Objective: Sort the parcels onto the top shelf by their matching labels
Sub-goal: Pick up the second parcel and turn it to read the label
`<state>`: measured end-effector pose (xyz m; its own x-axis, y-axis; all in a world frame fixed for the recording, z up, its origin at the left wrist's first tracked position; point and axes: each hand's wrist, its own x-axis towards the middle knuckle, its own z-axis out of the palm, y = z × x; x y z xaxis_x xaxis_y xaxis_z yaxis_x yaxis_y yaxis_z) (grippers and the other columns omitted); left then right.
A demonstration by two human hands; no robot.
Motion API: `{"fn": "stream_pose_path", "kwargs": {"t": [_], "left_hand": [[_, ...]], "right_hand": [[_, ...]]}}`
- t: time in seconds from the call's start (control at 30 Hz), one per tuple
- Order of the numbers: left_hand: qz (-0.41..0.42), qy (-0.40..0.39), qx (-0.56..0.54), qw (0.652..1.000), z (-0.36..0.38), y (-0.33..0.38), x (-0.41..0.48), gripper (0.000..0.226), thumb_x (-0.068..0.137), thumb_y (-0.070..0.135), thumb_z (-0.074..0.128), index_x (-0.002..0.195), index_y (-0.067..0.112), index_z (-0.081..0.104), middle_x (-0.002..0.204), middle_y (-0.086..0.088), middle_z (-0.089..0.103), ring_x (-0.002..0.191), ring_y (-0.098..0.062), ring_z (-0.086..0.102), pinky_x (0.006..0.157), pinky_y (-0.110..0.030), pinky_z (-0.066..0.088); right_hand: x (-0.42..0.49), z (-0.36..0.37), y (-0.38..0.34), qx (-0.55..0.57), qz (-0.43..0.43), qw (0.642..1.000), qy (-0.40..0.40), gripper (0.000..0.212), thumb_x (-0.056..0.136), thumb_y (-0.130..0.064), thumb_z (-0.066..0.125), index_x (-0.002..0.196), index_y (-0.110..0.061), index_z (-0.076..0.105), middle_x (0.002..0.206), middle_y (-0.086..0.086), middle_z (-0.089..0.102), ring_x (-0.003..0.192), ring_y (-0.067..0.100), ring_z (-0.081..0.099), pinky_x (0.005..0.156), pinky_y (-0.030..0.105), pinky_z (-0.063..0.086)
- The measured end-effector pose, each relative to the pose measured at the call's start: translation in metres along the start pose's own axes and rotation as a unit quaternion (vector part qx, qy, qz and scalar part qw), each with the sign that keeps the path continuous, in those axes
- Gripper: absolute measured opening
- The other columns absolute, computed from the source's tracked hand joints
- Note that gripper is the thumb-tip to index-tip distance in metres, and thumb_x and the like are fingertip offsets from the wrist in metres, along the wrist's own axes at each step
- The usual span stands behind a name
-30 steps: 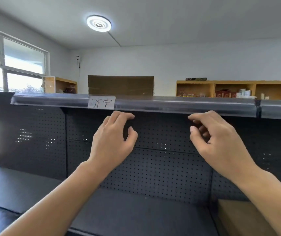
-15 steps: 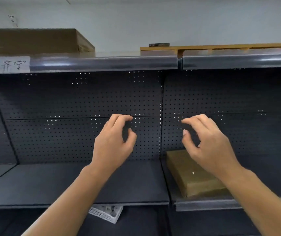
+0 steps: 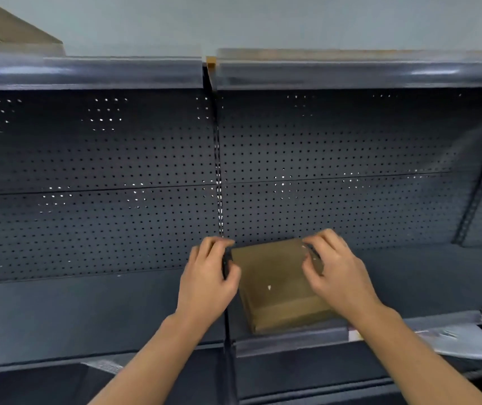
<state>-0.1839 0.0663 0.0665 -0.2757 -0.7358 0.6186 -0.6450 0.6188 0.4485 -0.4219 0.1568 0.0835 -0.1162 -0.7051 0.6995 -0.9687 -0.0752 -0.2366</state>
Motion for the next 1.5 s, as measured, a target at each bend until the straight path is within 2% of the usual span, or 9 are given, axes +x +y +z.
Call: {"fn": "stream_pose_path", "kwargs": {"t": [0.37,0.53,0.63,0.73,0.83,0.97,1.13,1.3,1.5], "left_hand": [[-0.219,-0.194,-0.095,0.951,0.120,-0.010,-0.022,0.062,0.105,0.050,0.047,0.160,0.023,0.036,0.151,-0.005,0.047,0.136,-0.025,0.052,0.112,-0.043,0.047],[-0.306,-0.210,-0.257,0.892,0.142,-0.011,-0.019,0.126,0.080,0.090,0.048,0.171,0.024,-0.007,0.174,0.003,0.025,0.158,-0.017,0.031,0.129,-0.037,0.026],[-0.356,-0.203,-0.297,0.863,0.144,-0.009,-0.018,0.134,0.081,0.087,0.056,0.169,0.017,-0.018,0.177,0.003,0.020,0.162,-0.017,0.022,0.132,-0.039,0.021],[-0.392,-0.207,-0.312,0.840,0.141,-0.006,-0.018,0.116,0.087,0.075,0.065,0.170,0.012,0.015,0.158,0.006,0.049,0.143,-0.017,0.052,0.118,-0.031,0.041],[-0.397,-0.176,-0.331,0.838,0.141,-0.005,-0.018,0.077,0.094,0.058,0.070,0.155,0.019,0.045,0.126,0.011,0.062,0.107,-0.008,0.062,0.095,-0.024,0.047],[-0.390,-0.115,-0.357,0.841,0.127,0.000,-0.021,0.070,0.097,0.045,0.073,0.157,0.027,0.043,0.138,0.008,0.065,0.119,-0.012,0.063,0.105,-0.028,0.046],[-0.375,-0.066,-0.422,0.823,0.089,0.006,-0.017,0.065,0.096,0.041,0.074,0.154,0.040,0.044,0.130,0.019,0.064,0.113,-0.002,0.062,0.101,-0.030,0.048],[-0.323,-0.044,-0.450,0.831,0.034,0.013,-0.007,0.047,0.096,0.034,0.075,0.137,0.046,0.056,0.122,0.023,0.075,0.106,0.005,0.071,0.087,-0.019,0.051],[-0.253,-0.037,-0.423,0.869,-0.037,0.011,0.000,0.045,0.096,0.028,0.076,0.135,0.045,0.060,0.113,0.027,0.079,0.097,0.010,0.074,0.079,-0.012,0.054]], "right_hand": [[-0.016,0.078,0.102,-0.009,0.145,0.986,-0.082,0.018,0.088,-0.010,0.073,0.106,-0.006,0.075,0.107,0.010,0.063,0.098,0.034,0.062,0.075,0.045,0.056],[-0.013,0.097,0.124,0.032,0.270,0.956,-0.115,0.043,0.095,-0.026,0.072,0.130,0.000,0.064,0.129,0.021,0.062,0.116,0.042,0.057,0.089,0.048,0.052],[-0.013,0.103,0.135,0.126,0.368,0.906,-0.167,0.057,0.099,-0.044,0.065,0.133,0.000,0.056,0.136,0.023,0.059,0.121,0.041,0.058,0.089,0.045,0.050],[-0.015,0.103,0.135,0.221,0.430,0.849,-0.212,0.064,0.102,-0.053,0.057,0.141,-0.004,0.057,0.131,0.017,0.067,0.117,0.035,0.063,0.090,0.039,0.049],[-0.015,0.101,0.131,0.255,0.428,0.842,-0.207,0.051,0.105,-0.048,0.054,0.131,-0.006,0.065,0.111,0.010,0.067,0.101,0.028,0.062,0.088,0.039,0.050],[-0.017,0.092,0.117,0.311,0.422,0.828,-0.197,0.048,0.104,-0.048,0.055,0.134,-0.011,0.066,0.114,0.001,0.071,0.108,0.023,0.067,0.095,0.040,0.053],[-0.014,0.063,0.085,0.413,0.362,0.824,-0.139,0.037,0.101,-0.051,0.061,0.131,-0.031,0.069,0.127,-0.007,0.074,0.116,0.011,0.069,0.098,0.031,0.054],[-0.019,0.032,0.052,0.451,0.318,0.830,-0.079,0.067,0.085,-0.077,0.065,0.144,-0.046,0.059,0.145,-0.013,0.062,0.135,0.008,0.058,0.120,0.044,0.041],[-0.018,-0.002,0.000,0.538,0.267,0.793,-0.102,0.054,0.095,-0.051,0.066,0.147,-0.054,0.050,0.139,-0.030,0.067,0.128,-0.007,0.062,0.116,0.032,0.039]]}}
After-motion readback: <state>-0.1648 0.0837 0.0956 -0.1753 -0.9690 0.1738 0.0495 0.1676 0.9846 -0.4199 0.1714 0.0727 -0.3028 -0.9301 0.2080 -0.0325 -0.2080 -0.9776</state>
